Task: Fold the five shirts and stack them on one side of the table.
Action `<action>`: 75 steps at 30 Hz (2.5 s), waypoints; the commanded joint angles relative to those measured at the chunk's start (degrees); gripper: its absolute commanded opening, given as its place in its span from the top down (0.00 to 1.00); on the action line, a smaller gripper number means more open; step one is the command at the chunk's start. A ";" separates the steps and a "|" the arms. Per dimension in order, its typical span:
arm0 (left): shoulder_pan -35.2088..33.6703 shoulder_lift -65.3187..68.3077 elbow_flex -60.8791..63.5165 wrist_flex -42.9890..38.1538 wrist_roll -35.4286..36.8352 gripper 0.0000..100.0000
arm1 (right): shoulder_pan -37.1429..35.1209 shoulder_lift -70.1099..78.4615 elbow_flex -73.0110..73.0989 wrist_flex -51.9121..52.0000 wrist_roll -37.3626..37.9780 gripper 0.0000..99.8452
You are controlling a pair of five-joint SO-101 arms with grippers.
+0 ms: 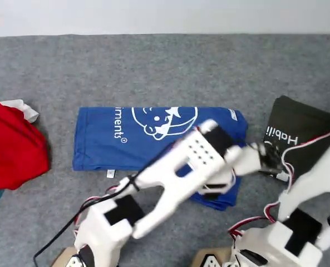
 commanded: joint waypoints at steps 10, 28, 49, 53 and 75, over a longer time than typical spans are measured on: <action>2.20 9.23 -6.99 -4.13 0.53 0.81 | 3.12 -3.82 -3.25 2.33 -0.79 0.99; 2.20 21.63 -14.11 -4.13 3.08 0.89 | 3.12 -5.67 -3.25 2.42 -0.79 0.99; -12.04 16.44 -29.67 -5.54 1.41 0.99 | 3.12 -5.32 -3.16 2.42 -0.79 0.99; -13.80 17.93 -30.11 -8.79 1.41 0.99 | 2.86 -5.76 -0.18 2.42 -0.79 0.99; -19.96 25.49 -35.91 -14.86 -1.23 0.84 | 2.77 -5.76 2.46 2.42 -0.88 0.99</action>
